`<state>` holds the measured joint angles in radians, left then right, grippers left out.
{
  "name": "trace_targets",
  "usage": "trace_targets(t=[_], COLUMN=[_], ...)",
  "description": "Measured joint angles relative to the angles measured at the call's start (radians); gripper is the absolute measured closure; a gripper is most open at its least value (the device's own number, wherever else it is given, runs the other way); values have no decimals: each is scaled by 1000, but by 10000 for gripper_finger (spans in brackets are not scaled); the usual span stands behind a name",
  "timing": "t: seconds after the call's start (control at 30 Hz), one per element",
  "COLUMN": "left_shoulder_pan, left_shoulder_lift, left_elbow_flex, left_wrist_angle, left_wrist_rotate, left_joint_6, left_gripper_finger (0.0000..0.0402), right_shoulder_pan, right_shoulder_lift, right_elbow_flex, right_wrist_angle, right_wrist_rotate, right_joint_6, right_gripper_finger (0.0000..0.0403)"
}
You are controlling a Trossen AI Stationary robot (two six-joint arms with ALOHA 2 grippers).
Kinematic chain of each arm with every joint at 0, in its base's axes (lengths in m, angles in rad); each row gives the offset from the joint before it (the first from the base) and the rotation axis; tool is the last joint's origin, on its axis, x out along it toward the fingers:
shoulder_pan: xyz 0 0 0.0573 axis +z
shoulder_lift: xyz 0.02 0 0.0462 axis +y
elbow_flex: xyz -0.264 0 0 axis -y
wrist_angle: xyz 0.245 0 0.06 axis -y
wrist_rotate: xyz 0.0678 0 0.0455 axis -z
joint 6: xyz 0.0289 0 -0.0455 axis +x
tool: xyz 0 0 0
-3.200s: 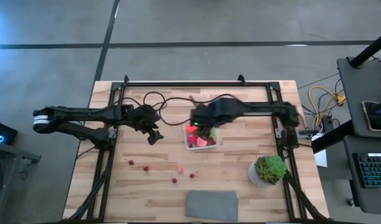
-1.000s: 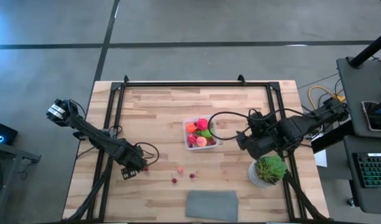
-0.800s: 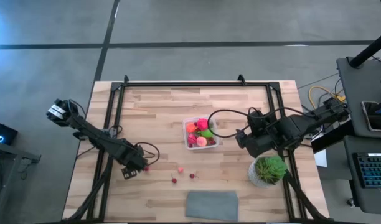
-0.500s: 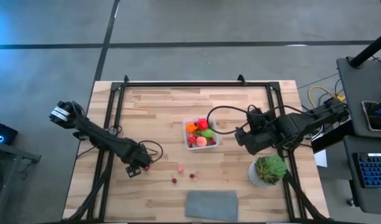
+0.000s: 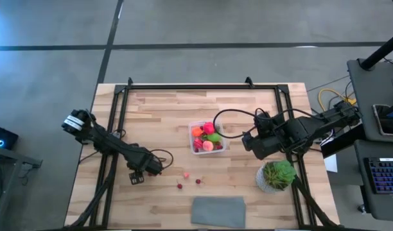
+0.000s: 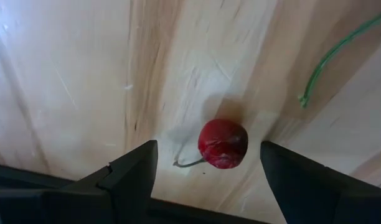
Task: Pick and placing Produce into tupperware
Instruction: Put the red cherry into the transparent container
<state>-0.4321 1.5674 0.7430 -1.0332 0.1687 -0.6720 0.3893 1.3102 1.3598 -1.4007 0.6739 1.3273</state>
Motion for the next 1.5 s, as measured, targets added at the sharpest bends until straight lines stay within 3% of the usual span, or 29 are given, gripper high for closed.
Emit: trace_targets(t=[0.23, 0.6, 0.97, 1.5], left_shoulder_pan=[10, 22, 26, 27], left_shoulder_lift=[1, -25, -26, -27], left_elbow_flex=[17, 17, 16, -6], left_wrist_angle=[0, 34, 20, 19], left_wrist_rotate=[-46, -73, 5, 6], left_joint_6=[13, 24, 54, 78], left_gripper_finger=[136, 210, 214, 227], right_shoulder_pan=[-4, -29, -28, -29], right_shoulder_lift=[0, 0, 0, 0], right_elbow_flex=[0, 1, 1, 0], right_wrist_angle=[2, 6, 10, 14], right_wrist_rotate=[-1, -12, -23, -22], right_joint_6=[8, 7, 4, -3], right_gripper_finger=[38, 38, 38, 38])
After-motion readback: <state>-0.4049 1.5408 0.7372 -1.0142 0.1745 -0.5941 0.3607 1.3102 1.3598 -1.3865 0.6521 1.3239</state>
